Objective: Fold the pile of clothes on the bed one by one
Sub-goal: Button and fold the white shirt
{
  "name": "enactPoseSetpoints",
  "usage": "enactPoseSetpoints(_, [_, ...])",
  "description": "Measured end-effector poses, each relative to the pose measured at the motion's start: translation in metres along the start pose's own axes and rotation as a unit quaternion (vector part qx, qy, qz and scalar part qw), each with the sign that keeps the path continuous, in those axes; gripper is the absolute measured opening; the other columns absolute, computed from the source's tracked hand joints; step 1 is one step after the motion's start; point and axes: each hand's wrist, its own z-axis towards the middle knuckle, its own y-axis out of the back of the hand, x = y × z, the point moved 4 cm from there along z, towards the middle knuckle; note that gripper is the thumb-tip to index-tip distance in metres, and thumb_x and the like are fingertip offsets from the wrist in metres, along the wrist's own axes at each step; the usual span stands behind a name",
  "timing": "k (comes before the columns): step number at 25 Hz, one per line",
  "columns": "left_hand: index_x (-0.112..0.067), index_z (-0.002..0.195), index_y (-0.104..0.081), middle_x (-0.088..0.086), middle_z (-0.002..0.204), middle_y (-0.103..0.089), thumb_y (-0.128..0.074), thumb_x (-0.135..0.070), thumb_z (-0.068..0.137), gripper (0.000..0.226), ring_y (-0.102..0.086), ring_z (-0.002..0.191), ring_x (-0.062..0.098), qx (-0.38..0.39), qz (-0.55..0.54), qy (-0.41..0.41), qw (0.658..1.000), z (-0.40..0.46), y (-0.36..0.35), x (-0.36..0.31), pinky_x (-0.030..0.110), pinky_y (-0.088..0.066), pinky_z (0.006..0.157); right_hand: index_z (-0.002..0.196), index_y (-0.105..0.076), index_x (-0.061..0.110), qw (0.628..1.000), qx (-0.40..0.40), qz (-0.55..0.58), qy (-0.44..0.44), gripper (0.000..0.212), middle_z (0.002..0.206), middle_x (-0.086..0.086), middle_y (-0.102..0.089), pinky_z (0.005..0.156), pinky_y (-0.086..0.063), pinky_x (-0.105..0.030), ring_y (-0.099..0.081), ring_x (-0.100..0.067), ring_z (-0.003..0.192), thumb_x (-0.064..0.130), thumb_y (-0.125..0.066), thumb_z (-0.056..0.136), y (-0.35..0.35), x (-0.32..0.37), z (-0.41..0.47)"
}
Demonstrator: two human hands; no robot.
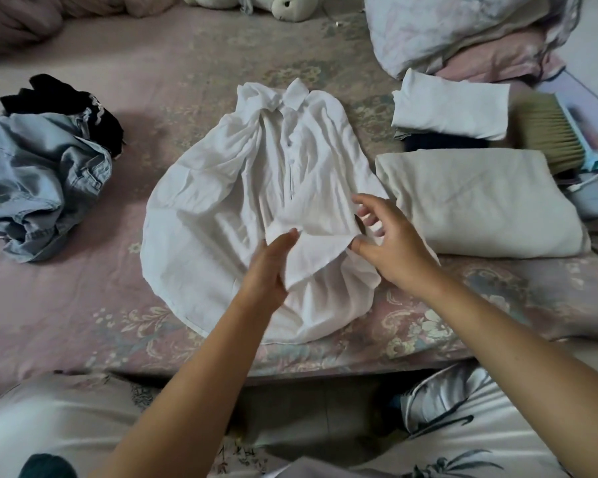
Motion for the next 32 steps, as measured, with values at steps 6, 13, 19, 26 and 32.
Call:
enactPoseSetpoints(6, [-0.023, 0.141, -0.028, 0.005, 0.108, -0.056, -0.065, -0.003, 0.084, 0.07, -0.055, 0.083, 0.011, -0.21, 0.332, -0.081, 0.916, -0.01, 0.038, -0.029, 0.022, -0.047, 0.066, 0.13, -0.044, -0.001, 0.913, 0.072, -0.393, -0.085, 0.057, 0.125, -0.018, -0.047, 0.093, -0.039, -0.041, -0.046, -0.036, 0.116, 0.025, -0.065, 0.084, -0.047, -0.051, -0.026])
enactPoseSetpoints(13, [-0.026, 0.141, -0.026, 0.01, 0.125, -0.047, -0.072, -0.004, 0.079, 0.081, -0.054, 0.104, 0.027, -0.132, 0.486, -0.029, 0.864, -0.016, 0.051, -0.005, 0.03, -0.048, 0.073, 0.104, -0.059, 0.003, 0.954, -0.101, -0.271, -0.074, 0.015, 0.087, -0.018, -0.067, 0.057, -0.036, -0.035, -0.062, -0.038, 0.077, 0.009, -0.056, 0.09, 0.019, -0.051, -0.026])
enactPoseSetpoints(19, [-0.019, 0.149, -0.021, 0.02, 0.136, -0.038, -0.065, -0.045, 0.081, 0.085, -0.052, 0.111, 0.036, -0.019, 0.798, -0.252, 0.548, -0.042, 0.042, 0.021, 0.038, -0.049, 0.085, 0.088, -0.054, 0.006, 0.888, -0.007, -0.46, 0.0, 0.021, 0.074, -0.016, -0.061, 0.045, -0.034, -0.031, -0.057, -0.034, 0.061, 0.0, -0.069, 0.076, 0.041, -0.089, -0.052])
enactPoseSetpoints(26, [-0.007, 0.135, -0.039, 0.02, 0.138, -0.048, -0.047, -0.046, 0.088, 0.062, -0.054, 0.117, 0.034, 0.135, 0.854, -0.358, 0.353, -0.063, 0.102, 0.022, 0.047, -0.052, 0.086, 0.114, -0.065, 0.013, 0.848, 0.057, -0.446, 0.281, 0.051, 0.118, -0.011, -0.061, 0.084, -0.047, -0.044, -0.057, -0.031, 0.105, 0.02, -0.076, 0.066, -0.04, -0.067, -0.057])
enactPoseSetpoints(32, [-0.006, 0.108, -0.048, 0.008, 0.084, -0.058, -0.054, 0.0, 0.079, 0.03, -0.056, 0.065, 0.022, 0.173, 0.81, -0.453, 0.33, -0.08, 0.096, 0.011, 0.033, -0.051, 0.052, 0.079, -0.069, 0.012, 0.855, 0.066, -0.4, 0.322, 0.021, 0.076, -0.002, -0.064, 0.075, -0.037, -0.034, -0.063, -0.027, 0.07, -0.003, -0.057, 0.071, -0.026, -0.081, -0.05])
